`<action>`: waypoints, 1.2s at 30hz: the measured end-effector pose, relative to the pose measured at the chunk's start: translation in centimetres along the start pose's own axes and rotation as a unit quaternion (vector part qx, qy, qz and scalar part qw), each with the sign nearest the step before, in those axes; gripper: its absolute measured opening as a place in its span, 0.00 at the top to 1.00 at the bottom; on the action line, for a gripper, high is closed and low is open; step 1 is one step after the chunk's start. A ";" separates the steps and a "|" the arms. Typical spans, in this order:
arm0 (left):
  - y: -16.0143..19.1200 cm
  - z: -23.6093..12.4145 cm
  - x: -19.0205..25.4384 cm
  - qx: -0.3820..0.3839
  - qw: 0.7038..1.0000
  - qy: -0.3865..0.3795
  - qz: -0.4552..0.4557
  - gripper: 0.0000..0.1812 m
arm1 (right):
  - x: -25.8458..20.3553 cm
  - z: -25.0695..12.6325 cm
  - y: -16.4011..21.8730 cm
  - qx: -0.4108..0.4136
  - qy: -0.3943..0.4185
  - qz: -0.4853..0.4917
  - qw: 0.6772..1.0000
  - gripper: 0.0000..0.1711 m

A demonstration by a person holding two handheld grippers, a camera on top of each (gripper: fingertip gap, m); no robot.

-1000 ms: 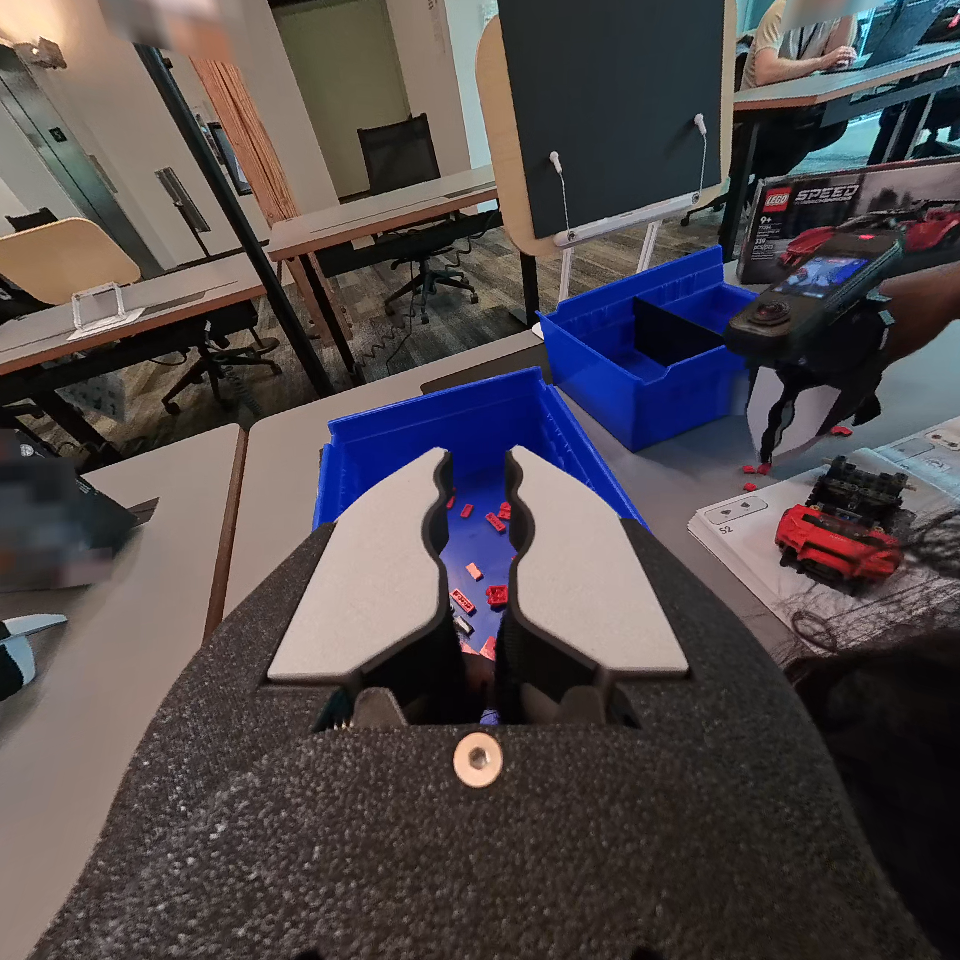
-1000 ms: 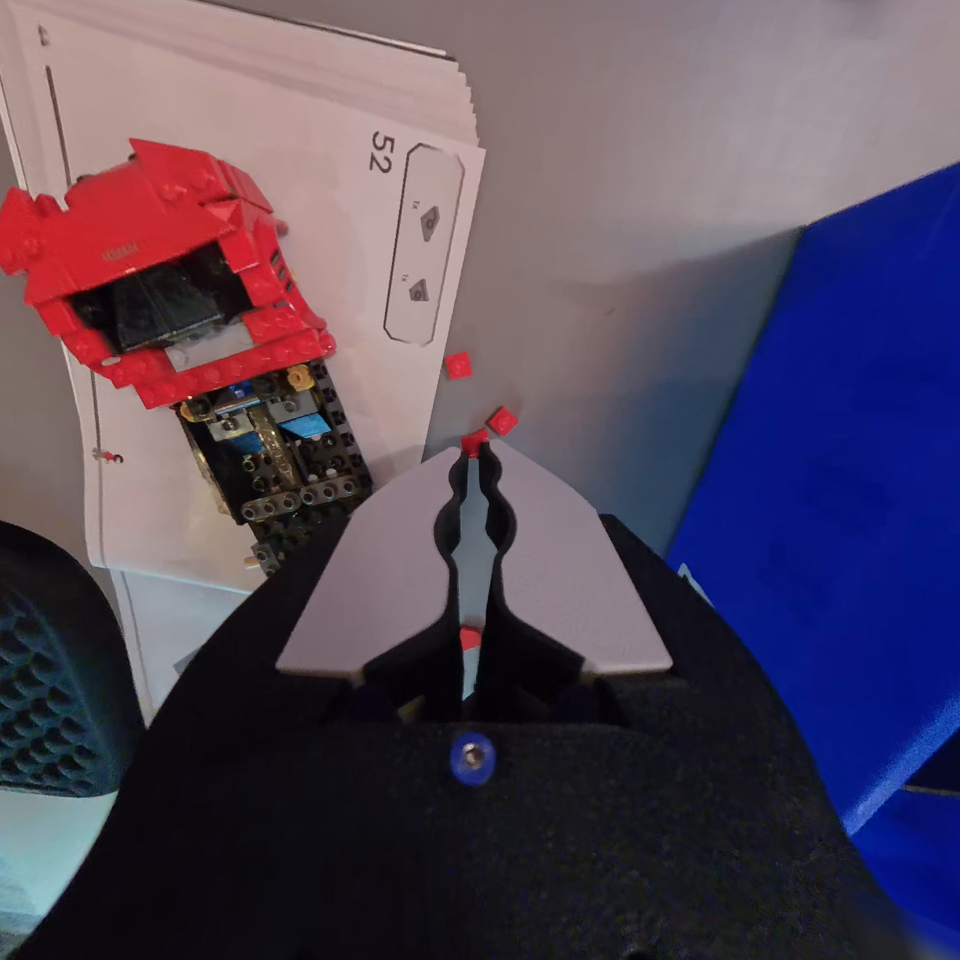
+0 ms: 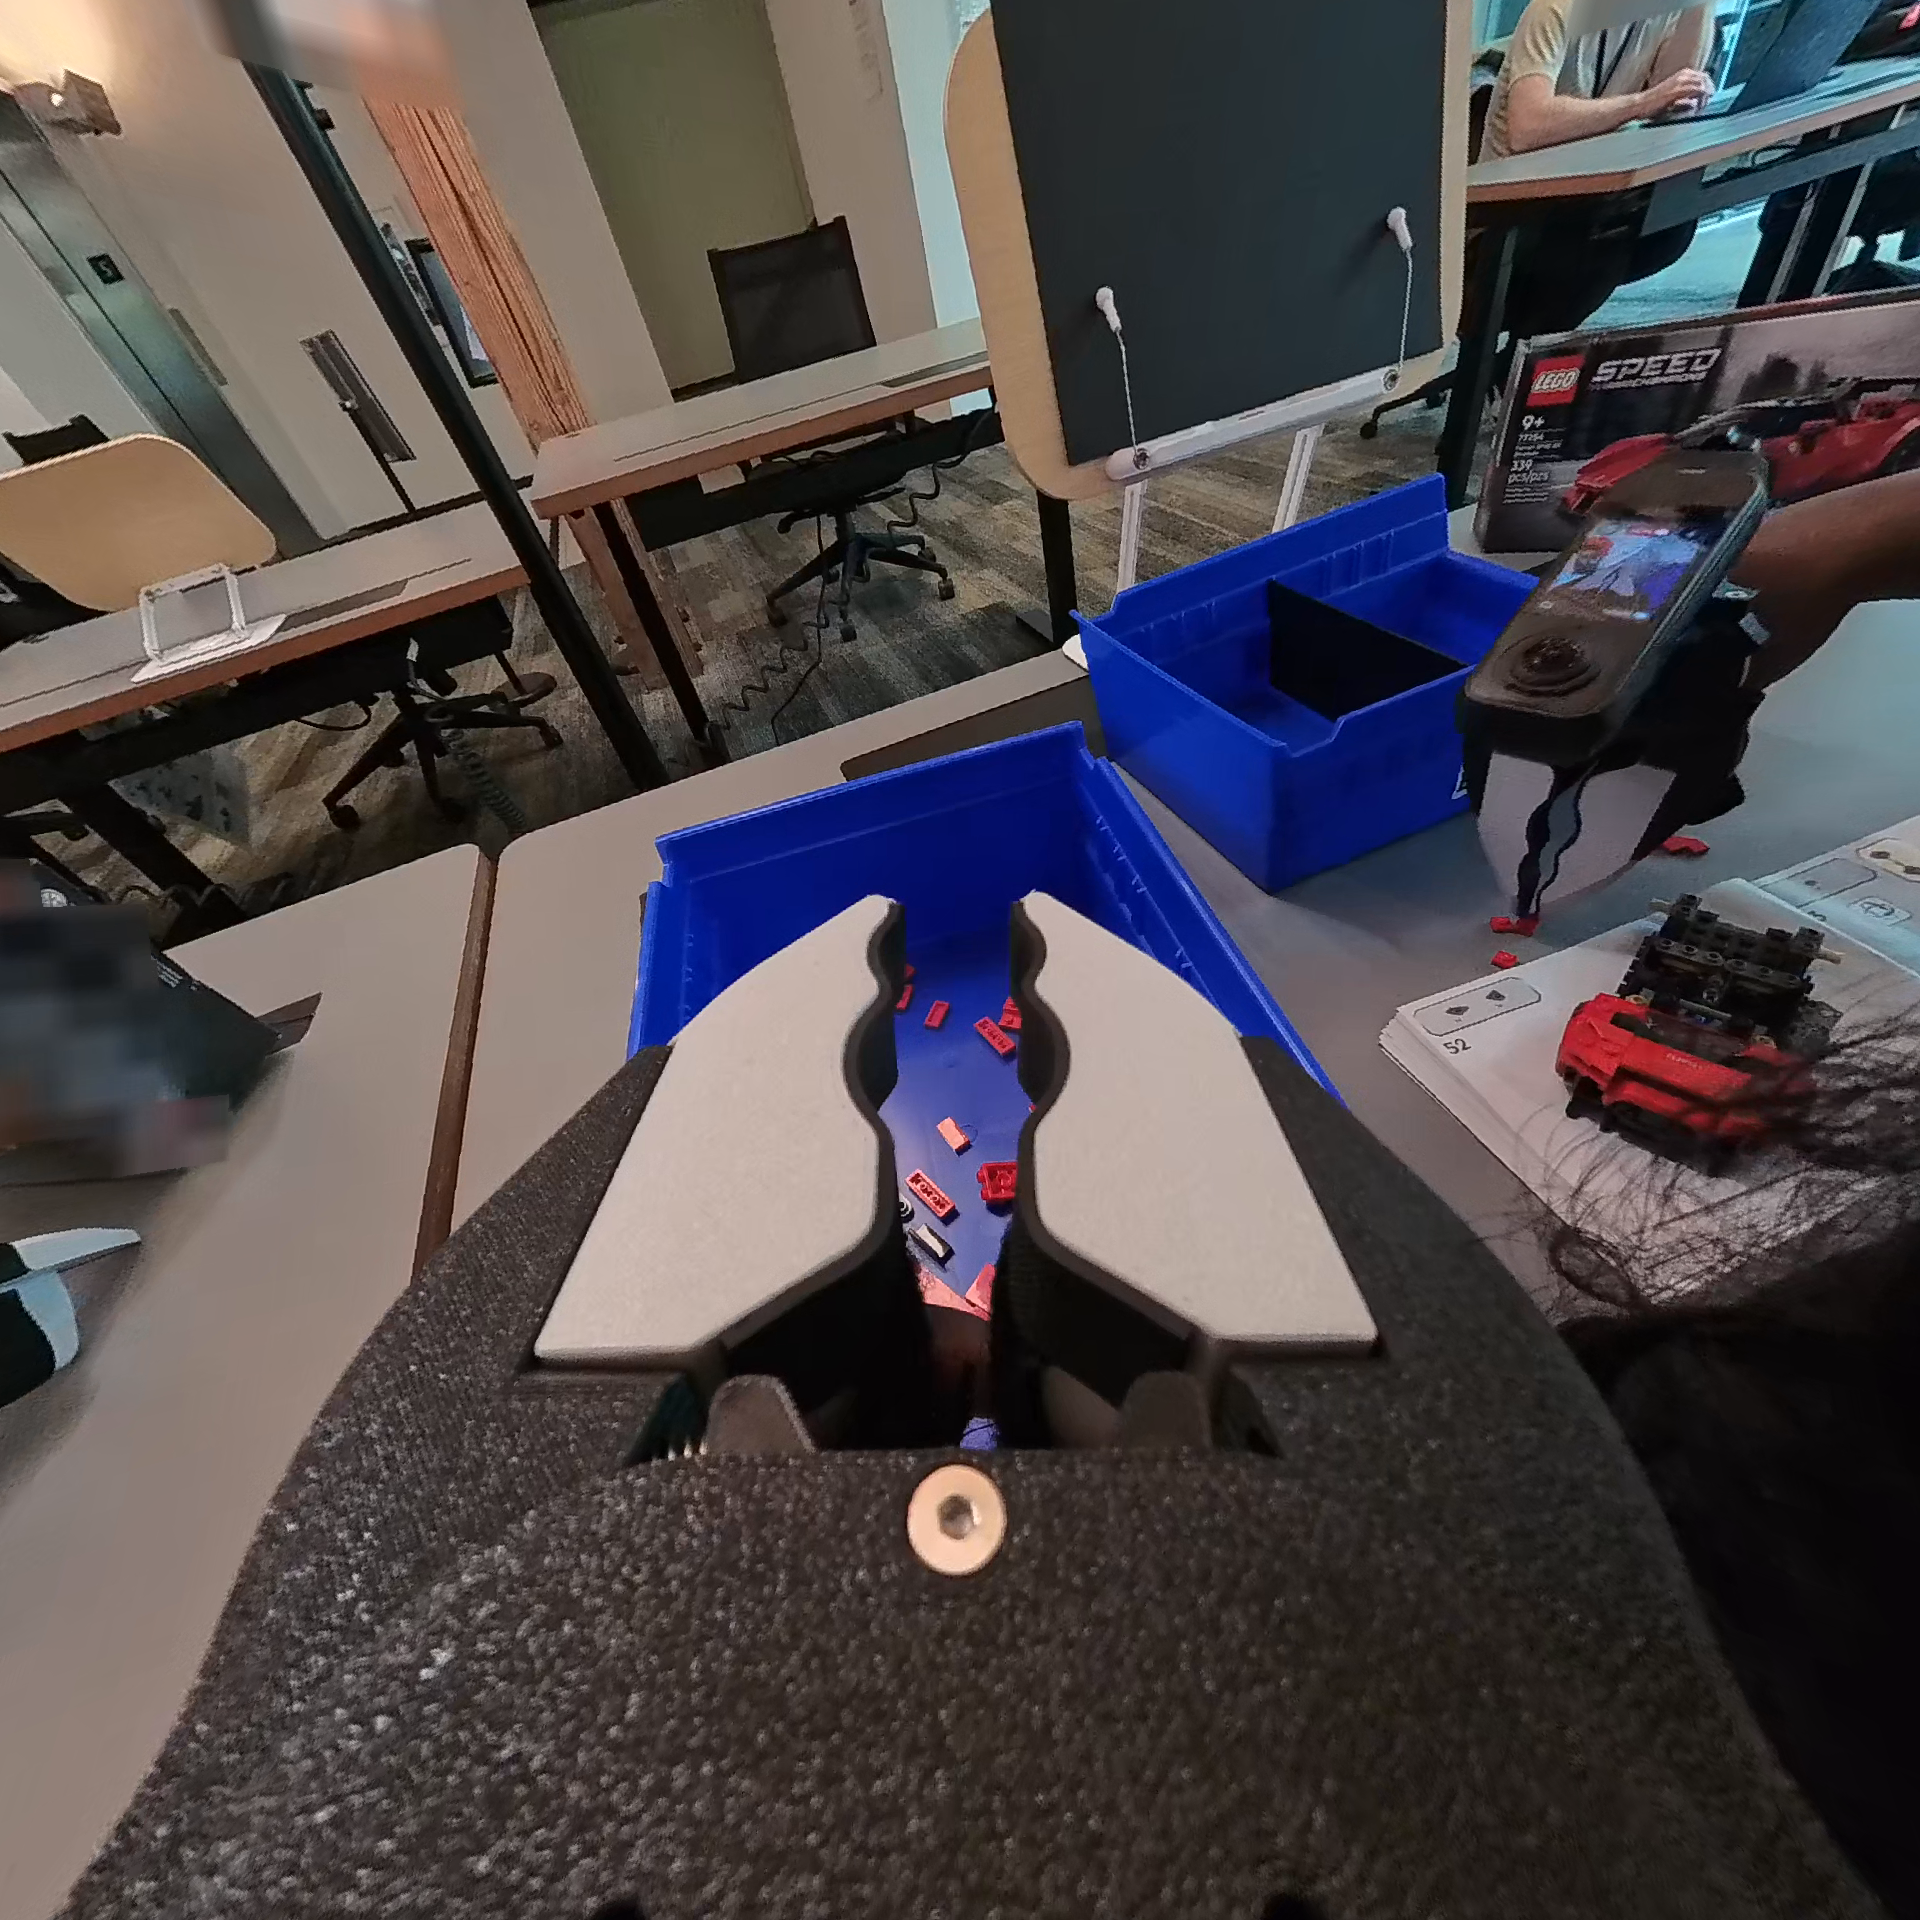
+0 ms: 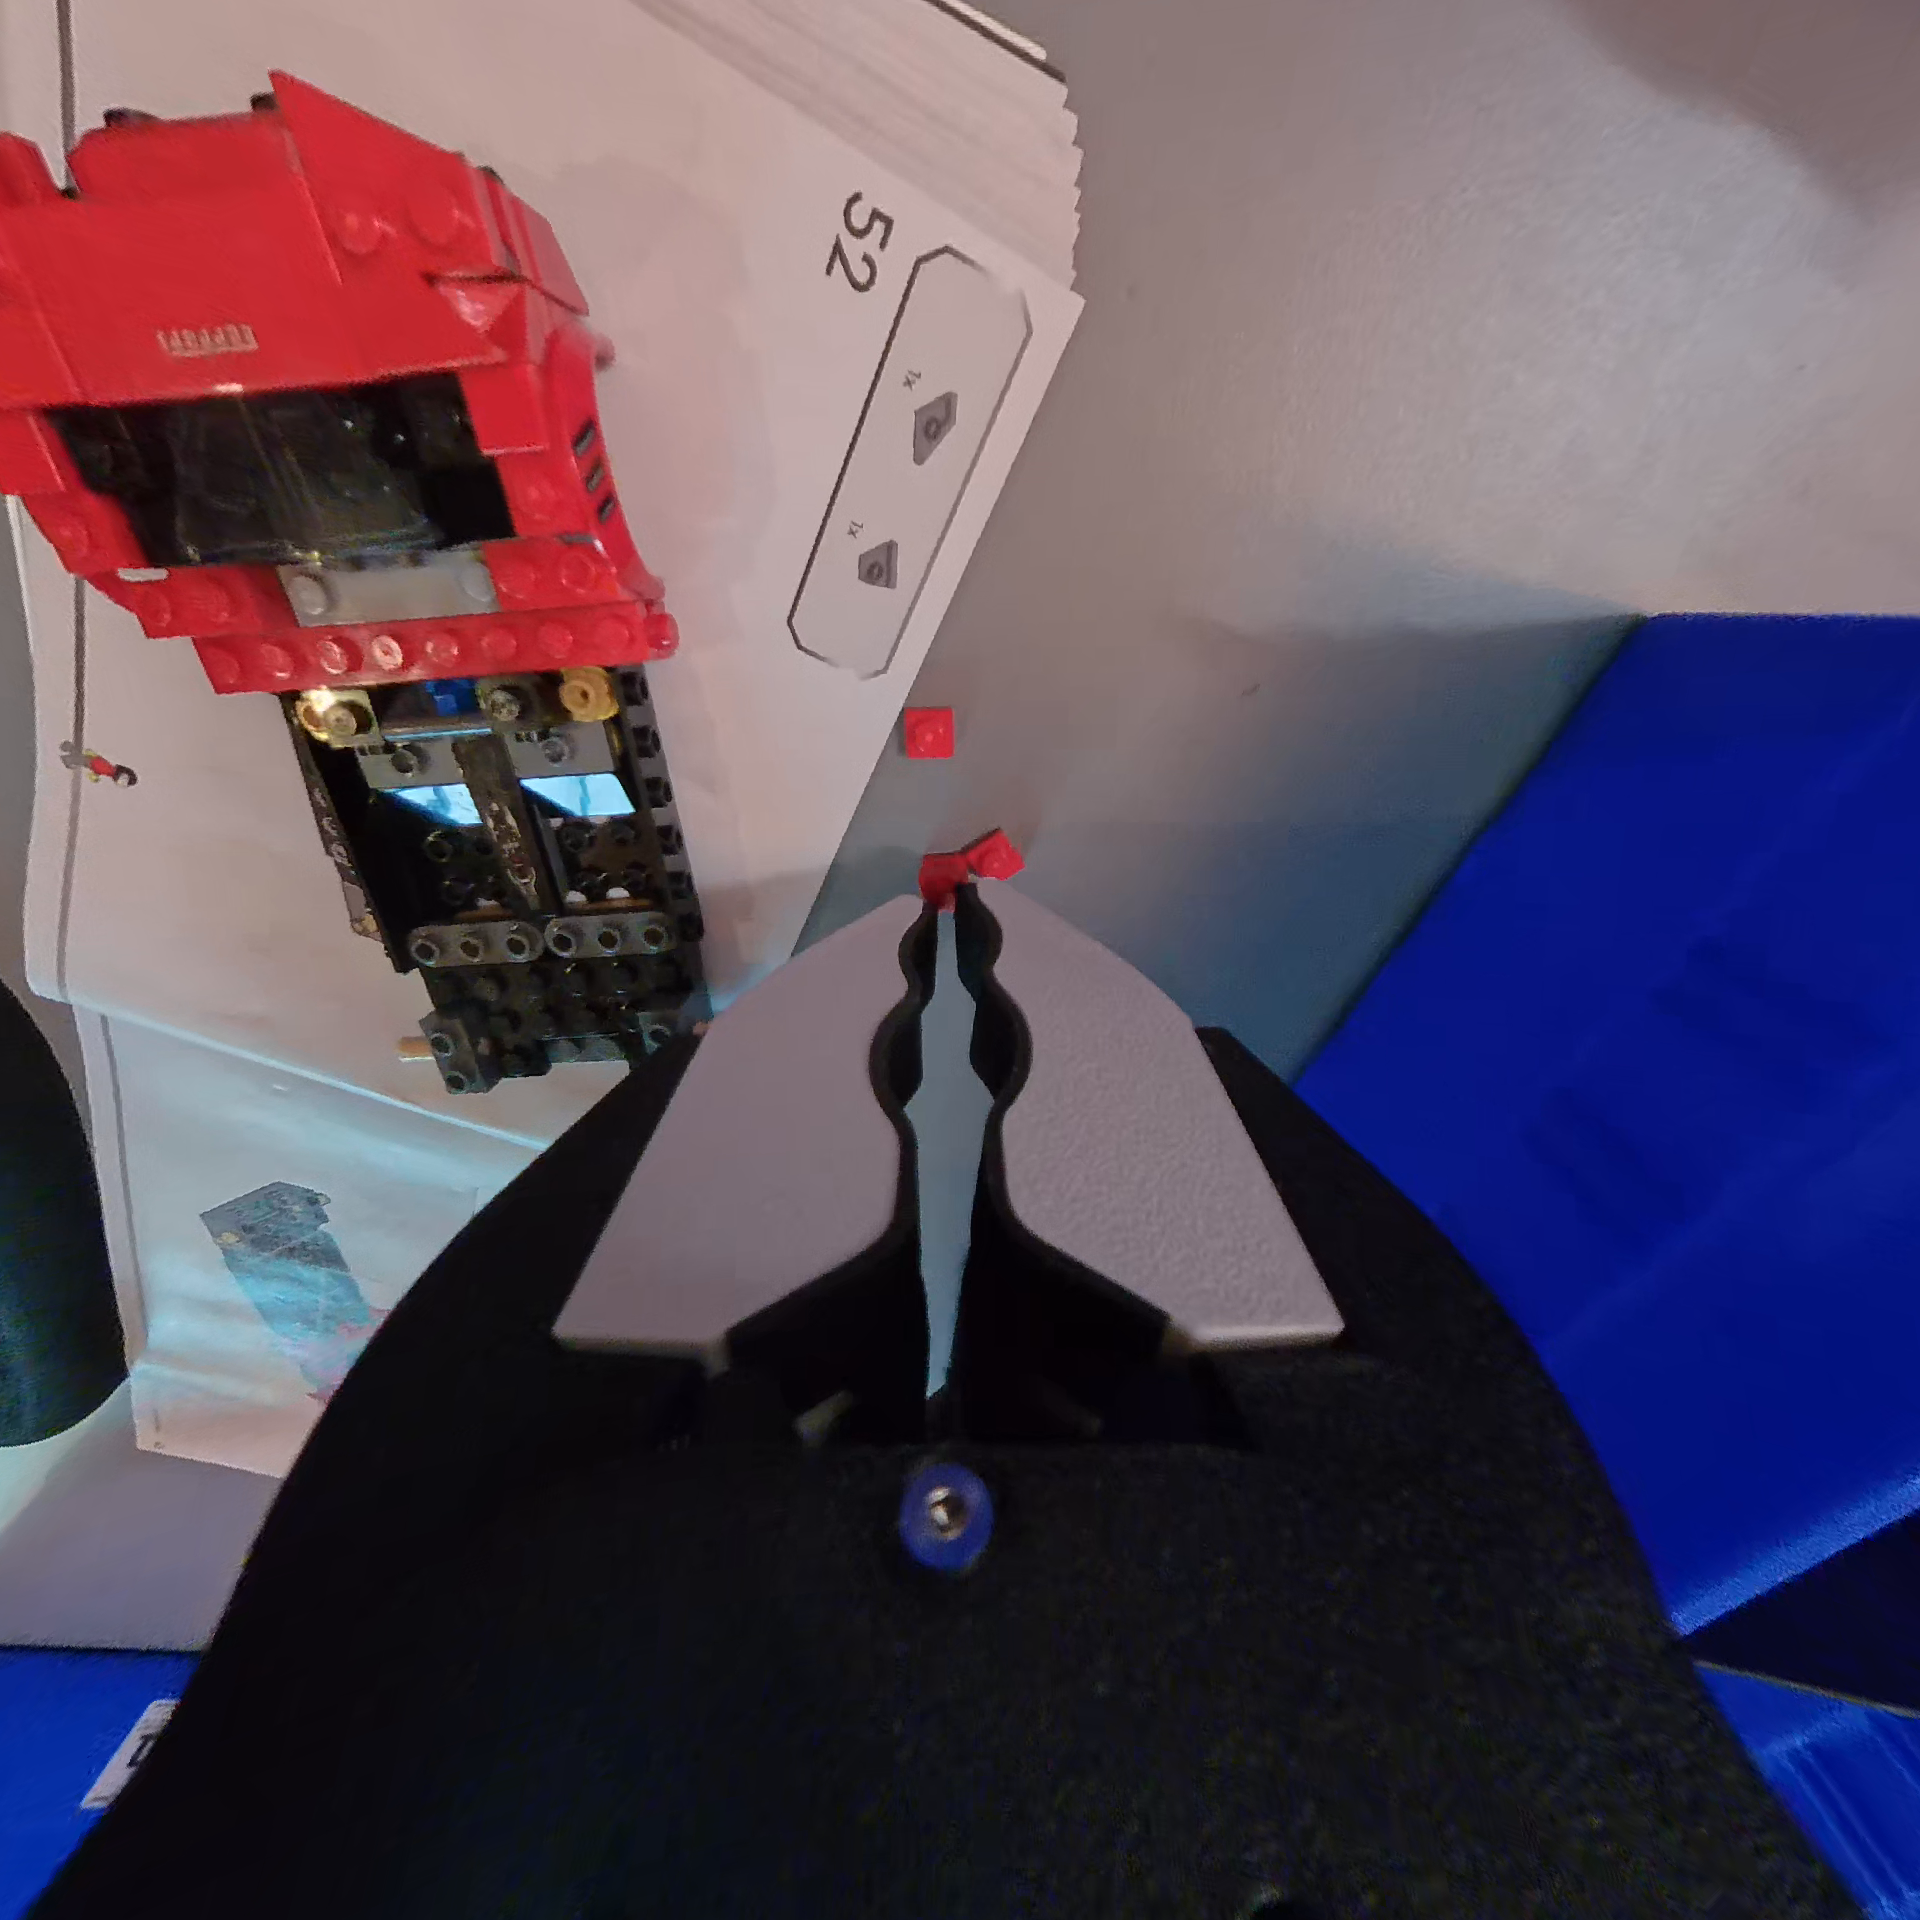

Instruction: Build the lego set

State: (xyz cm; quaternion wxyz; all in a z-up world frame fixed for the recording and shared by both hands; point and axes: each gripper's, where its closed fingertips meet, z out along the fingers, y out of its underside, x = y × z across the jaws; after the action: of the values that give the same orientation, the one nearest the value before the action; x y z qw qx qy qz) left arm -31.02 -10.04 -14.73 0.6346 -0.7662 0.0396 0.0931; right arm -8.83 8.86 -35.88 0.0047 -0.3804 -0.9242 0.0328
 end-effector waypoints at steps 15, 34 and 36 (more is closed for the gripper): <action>0.2 -0.5 -0.5 0.006 1.000 -0.004 -0.010 0.90 | -0.1 0.0 0.1 -0.166 0.023 0.066 0.984 0.98; -0.5 -2.6 -1.7 0.037 0.999 -0.025 -0.022 0.91 | 0.4 -1.9 1.0 -0.156 0.108 0.124 0.974 0.96; -0.5 -2.8 -1.6 0.037 0.999 -0.028 -0.017 0.91 | 0.4 -2.3 0.7 -0.121 0.089 0.122 0.981 0.93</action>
State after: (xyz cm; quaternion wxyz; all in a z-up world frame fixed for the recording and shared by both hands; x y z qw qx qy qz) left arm -32.29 -12.76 -13.43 0.6645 -0.7402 0.0121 0.1018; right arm -8.47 9.77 -33.66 0.0369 -0.4893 -0.8640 -0.1130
